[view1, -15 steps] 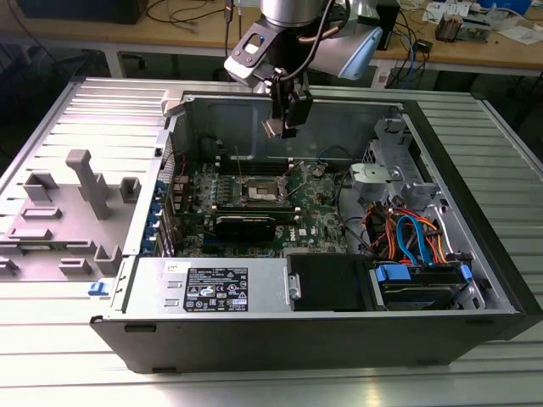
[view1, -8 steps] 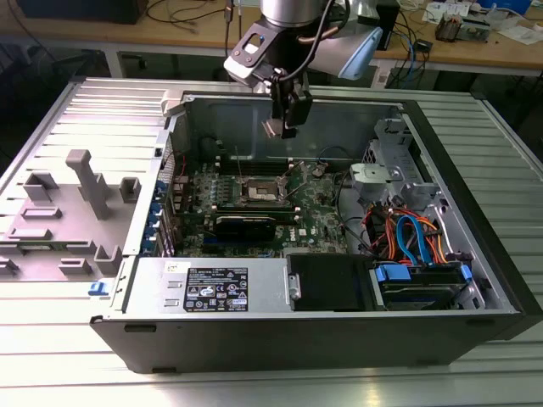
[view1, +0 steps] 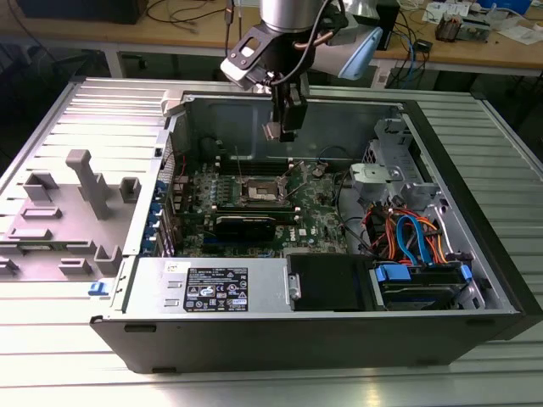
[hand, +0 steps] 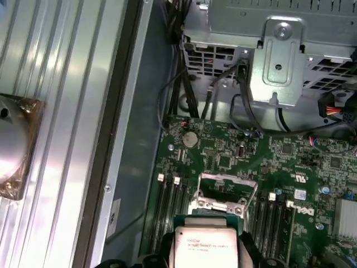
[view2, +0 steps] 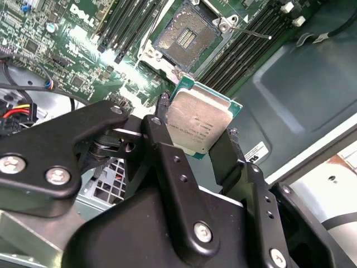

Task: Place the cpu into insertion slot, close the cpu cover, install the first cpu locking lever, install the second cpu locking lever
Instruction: 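Place the cpu into insertion slot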

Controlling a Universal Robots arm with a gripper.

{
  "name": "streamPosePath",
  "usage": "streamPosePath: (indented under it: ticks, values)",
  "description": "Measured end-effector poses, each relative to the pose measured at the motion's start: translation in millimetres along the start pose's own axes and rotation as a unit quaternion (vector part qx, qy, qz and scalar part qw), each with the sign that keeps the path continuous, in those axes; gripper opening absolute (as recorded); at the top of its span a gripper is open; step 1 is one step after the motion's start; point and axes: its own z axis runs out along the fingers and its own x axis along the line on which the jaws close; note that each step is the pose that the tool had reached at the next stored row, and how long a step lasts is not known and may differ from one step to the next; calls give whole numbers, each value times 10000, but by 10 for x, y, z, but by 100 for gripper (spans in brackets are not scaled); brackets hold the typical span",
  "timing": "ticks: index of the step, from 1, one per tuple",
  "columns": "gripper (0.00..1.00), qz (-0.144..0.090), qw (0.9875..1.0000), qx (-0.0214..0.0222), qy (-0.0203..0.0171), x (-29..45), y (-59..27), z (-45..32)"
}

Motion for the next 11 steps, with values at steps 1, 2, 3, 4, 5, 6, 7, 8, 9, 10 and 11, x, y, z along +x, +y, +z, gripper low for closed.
streamPosePath:
  ticks: [1, 2, 3, 4, 5, 6, 7, 8, 9, 10, 11]
  values:
    - [54, 27, 10000, 0, -1, 0, 0, 6]
    - [54, 52, 10000, 1, -2, -1, -1, 12]
    - [54, 69, 10000, 4, -3, -1, -1, 15]
    - [54, 85, 10000, 10, -4, -1, -2, 19]
    - [54, 93, 10000, 12, -4, -1, -2, 20]
    - [54, 97, 10000, 12, -4, -1, -2, 21]
    - [54, 97, 10000, 12, -4, -1, -2, 22]
    - [54, 98, 10000, 12, -3, -1, -1, 23]
    - [54, 99, 10000, 12, -3, -1, -2, 22]
    - [54, 99, 10000, 12, -3, -1, -1, 22]
    - [54, 99, 10000, 12, -3, -1, -1, 23]
